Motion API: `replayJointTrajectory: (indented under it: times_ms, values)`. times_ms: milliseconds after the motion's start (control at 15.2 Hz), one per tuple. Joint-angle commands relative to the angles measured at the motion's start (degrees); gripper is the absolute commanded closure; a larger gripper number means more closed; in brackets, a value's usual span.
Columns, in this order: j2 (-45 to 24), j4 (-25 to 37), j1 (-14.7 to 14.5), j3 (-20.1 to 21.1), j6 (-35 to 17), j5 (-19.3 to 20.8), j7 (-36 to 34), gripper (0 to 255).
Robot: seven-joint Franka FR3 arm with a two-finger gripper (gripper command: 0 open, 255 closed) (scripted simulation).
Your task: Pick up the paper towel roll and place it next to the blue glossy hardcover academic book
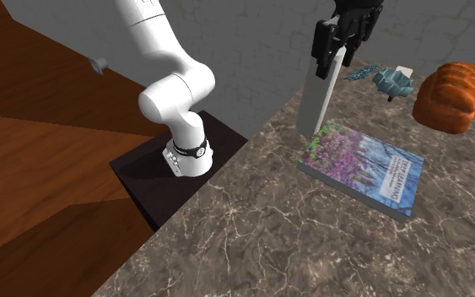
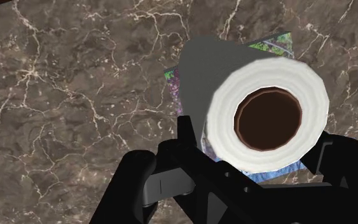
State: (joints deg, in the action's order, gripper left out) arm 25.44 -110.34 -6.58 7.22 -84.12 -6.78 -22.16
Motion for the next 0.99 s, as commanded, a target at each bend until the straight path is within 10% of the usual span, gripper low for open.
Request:
replayJointTrajectory:
  times_ms: [0,924]
  values:
    - [-0.4,0.6,-0.9,2.2,-0.2,-0.9,-3.1,255]
    - [-12.6,12.7,-6.3,17.8,-2.5,-2.4,-24.3,255]
